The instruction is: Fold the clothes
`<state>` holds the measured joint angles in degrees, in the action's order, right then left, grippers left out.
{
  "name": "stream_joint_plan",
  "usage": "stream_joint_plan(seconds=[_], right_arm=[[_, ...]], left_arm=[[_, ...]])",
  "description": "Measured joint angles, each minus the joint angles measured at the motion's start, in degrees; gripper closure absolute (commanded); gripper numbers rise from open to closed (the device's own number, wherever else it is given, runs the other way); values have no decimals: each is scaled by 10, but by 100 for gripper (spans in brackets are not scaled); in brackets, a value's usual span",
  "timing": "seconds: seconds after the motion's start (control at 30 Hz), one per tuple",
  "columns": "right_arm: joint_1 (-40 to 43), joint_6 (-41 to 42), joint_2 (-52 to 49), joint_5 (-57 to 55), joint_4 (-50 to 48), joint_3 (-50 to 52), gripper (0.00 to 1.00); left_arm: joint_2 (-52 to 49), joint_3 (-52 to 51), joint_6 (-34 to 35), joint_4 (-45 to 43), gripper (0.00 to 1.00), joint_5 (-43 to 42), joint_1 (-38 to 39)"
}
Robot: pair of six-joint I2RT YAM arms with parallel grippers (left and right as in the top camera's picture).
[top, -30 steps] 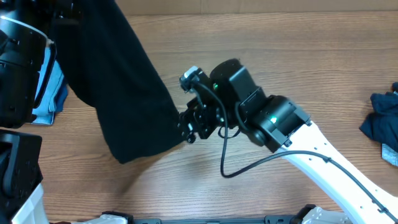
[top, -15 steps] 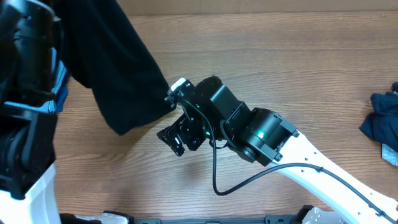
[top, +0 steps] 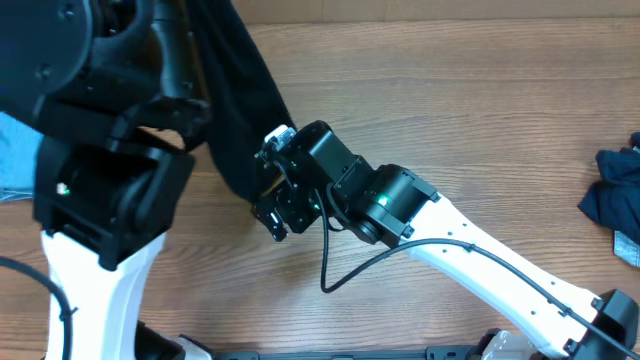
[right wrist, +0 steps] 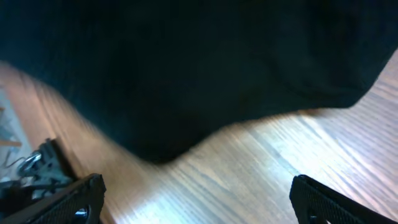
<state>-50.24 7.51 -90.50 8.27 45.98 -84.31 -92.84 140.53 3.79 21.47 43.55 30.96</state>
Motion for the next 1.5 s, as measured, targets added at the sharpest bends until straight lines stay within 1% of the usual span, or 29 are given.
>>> stream_joint_plan(seconds=[0.13, 0.33, 0.4, 0.5, 0.57, 0.63, 0.67, 0.77, 0.9, 0.93, 0.97, 1.0, 1.07, 1.17, 1.33, 1.4, 1.43, 1.5], right_arm=[[0, 0, 0, -19, -5, 0, 2], [0, 0, 0, -43, -6, 0, 3], [0, 2, 0, -52, -14, 0, 7], [0, 11, 0, -66, -38, 3, 18], [0, 19, 0, -72, -61, 11, 30], [0, 27, 0, -75, -82, 24, 49], [0, 29, 0, -76, -88, 30, 56], [0, 39, -1, -77, -109, 52, 74], [0, 42, -1, -78, -121, 59, 80], [0, 43, -1, -79, -124, 60, 79], [0, 42, -1, -81, -128, 60, 69], [0, 43, -1, -83, -131, 60, 38], [0, 47, -1, -88, -141, 60, 24], [0, 40, -1, -87, -143, 60, 18], [0, 42, -1, -84, -144, 60, 11], [0, 42, -1, -83, -147, 62, 11], [0, 42, -1, -83, -147, 64, 12], [0, 42, -1, -81, -149, 68, 21]], left_arm=[[-1, 0, -34, -32, 96, 33, 10], [0, 0, -62, -53, 96, 57, 10], [0, 0, -68, -60, 96, 62, 9], [0, 0, -73, -61, 96, 67, 9], [0, 0, -74, -62, 96, 67, 9], [0, 0, -74, -65, 96, 70, 9], [0, 0, -74, -65, 96, 72, 9], [0, 0, -74, -65, 96, 76, 9], [0, 0, -74, -65, 96, 80, 10], [0, 0, -74, -65, 96, 83, 10], [0, 0, -74, -65, 96, 84, 12], [0, 0, -74, -65, 96, 86, 13], [0, 0, -74, -65, 96, 88, 13], [0, 0, -75, -72, 96, 91, 16], [0, 1, -81, -91, 96, 92, 23], [0, 2, -83, -92, 96, 92, 25], [0, 4, -83, -92, 96, 92, 27], [0, 9, -85, -93, 96, 92, 28]])
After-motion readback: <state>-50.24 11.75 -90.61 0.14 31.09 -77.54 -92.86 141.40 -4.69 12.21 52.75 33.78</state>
